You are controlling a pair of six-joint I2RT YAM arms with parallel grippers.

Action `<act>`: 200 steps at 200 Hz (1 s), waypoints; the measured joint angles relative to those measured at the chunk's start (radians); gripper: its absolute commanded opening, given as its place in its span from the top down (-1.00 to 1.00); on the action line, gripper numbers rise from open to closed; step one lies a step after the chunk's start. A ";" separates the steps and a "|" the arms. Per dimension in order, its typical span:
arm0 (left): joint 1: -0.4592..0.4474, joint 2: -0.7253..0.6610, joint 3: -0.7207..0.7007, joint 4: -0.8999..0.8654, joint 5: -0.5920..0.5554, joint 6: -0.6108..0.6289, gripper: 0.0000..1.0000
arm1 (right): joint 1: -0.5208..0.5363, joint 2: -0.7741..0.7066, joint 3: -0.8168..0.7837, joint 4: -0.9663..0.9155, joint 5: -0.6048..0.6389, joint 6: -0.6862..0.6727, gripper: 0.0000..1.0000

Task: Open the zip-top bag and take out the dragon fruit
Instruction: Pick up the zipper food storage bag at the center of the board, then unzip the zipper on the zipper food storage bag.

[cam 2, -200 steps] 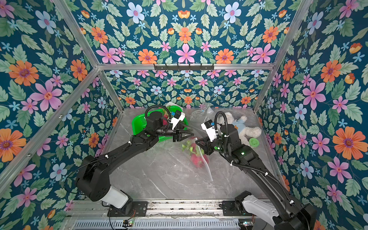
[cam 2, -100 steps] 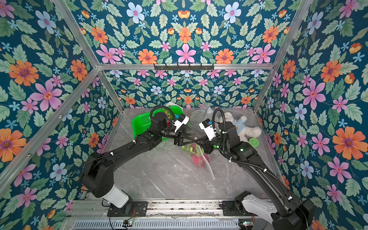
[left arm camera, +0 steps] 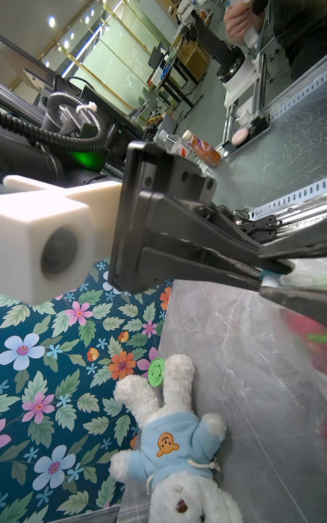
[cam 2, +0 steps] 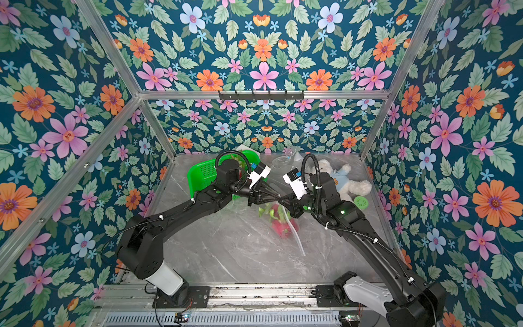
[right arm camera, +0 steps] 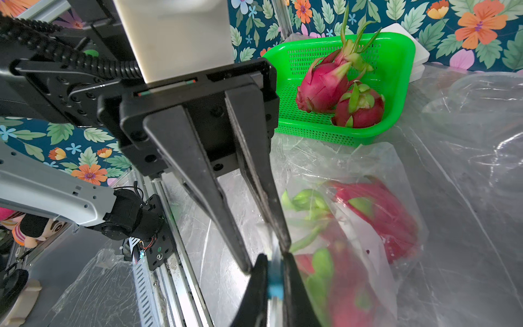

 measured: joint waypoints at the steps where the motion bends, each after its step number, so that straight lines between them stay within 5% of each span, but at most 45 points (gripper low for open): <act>1: 0.000 0.000 0.000 0.000 0.001 0.000 0.79 | 0.000 0.000 0.000 0.000 0.000 0.000 1.00; 25: 0.002 0.000 0.002 0.000 -0.017 -0.001 0.80 | 0.002 0.002 -0.002 -0.001 -0.002 0.000 1.00; 40: -0.002 0.000 0.005 -0.001 -0.017 0.000 1.00 | 0.003 0.002 -0.003 -0.001 -0.008 0.000 1.00; 200: 0.006 -0.066 -0.034 -0.020 -0.140 0.026 1.00 | 0.001 -0.078 -0.122 0.143 -0.019 0.092 0.98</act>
